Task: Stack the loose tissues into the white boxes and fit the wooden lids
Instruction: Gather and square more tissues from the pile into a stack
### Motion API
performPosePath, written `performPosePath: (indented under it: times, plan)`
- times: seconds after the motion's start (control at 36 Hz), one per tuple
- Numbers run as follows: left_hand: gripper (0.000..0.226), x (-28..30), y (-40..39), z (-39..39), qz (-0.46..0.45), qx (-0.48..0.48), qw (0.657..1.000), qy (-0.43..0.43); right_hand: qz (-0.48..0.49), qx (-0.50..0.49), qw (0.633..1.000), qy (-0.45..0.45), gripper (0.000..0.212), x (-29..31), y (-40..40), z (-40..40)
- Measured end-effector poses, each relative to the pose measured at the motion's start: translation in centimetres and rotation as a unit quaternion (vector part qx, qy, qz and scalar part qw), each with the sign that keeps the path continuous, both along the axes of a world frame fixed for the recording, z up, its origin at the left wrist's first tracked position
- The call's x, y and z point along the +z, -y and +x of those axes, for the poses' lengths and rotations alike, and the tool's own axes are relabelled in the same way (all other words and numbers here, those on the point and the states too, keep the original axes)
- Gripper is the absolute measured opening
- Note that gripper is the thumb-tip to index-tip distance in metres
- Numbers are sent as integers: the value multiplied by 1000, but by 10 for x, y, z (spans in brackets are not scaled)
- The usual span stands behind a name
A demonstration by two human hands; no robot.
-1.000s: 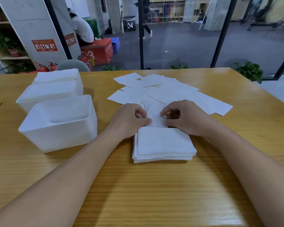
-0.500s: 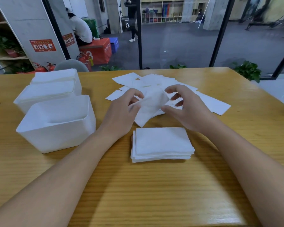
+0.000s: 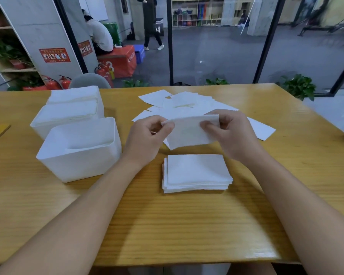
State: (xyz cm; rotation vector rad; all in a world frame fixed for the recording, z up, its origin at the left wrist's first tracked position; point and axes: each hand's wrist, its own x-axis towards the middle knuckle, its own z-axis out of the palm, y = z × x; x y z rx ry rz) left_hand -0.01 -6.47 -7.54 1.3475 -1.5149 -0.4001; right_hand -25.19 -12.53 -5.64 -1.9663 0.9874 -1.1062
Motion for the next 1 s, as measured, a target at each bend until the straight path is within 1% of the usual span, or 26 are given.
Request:
performPosePath:
  times: [0.06, 0.11, 0.19, 0.25, 0.31, 0.36, 0.44, 0.56, 0.58, 0.64, 0.69, 0.75, 0.78, 0.81, 0.86, 0.92, 0.94, 1.0]
  plan:
    - [27, 1, -3, 1, 30, -30, 997, -61, 29, 5, 999, 38, 9, -1, -13, -3]
    - [28, 0, -7, -1, 45, -59, 991, -110, 62, -4, 995, 79, 16, -2, -27, -6]
    - [28, -5, -16, -4, 68, -71, 986, -134, 84, -30, 991, 99, 27, -12, -47, -16]
    - [26, -8, -23, -5, 84, -73, 988, -105, 90, -48, 991, 84, 32, -19, -58, -22]
    - [24, -10, -30, -6, 94, -67, 991, -67, 85, -66, 993, 43, 37, -26, -65, -27]
    - [28, -9, -36, -9, 105, -69, 992, -30, 61, -81, 995, -18, 42, -32, -72, -30]
    - [35, -10, -42, -12, 116, -66, 991, 25, 59, -87, 993, -55, 45, -37, -76, -33]
    - [38, -15, -50, -7, 137, 5, 980, 147, 56, -109, 987, -102, 40, -41, -73, -37]
    - [35, -16, -51, -4, 138, 20, 976, 168, 48, -122, 985, -111, 40, -42, -72, -38]
    - [33, -17, -55, -3, 129, 30, 975, 176, 30, -131, 984, -118, 43, -43, -70, -43]
    - [44, -17, -59, -7, 125, 26, 981, 144, 53, -97, 987, -118, 49, -42, -68, -47]
    - [61, -17, -64, -15, 153, 7, 981, 117, 102, -36, 985, -137, 62, -37, -64, -49]
    - [70, -18, -66, -20, 170, -3, 977, 130, 116, -9, 981, -159, 69, -33, -62, -49]
    - [78, -19, -68, -24, 181, -5, 970, 161, 119, 13, 976, -183, 76, -29, -60, -49]
    - [82, -19, -69, -31, 180, -1, 958, 223, 122, 37, 966, -225, 81, -19, -54, -45]
    - [73, -18, -70, -34, 175, 0, 958, 226, 133, 43, 954, -266, 79, -8, -51, -40]
    - [66, -18, -70, -33, 171, -3, 961, 216, 137, 46, 947, -289, 71, -3, -50, -37]
    - [58, -19, -71, -31, 166, -8, 965, 203, 142, 57, 933, -327, 45, 6, -48, -32]
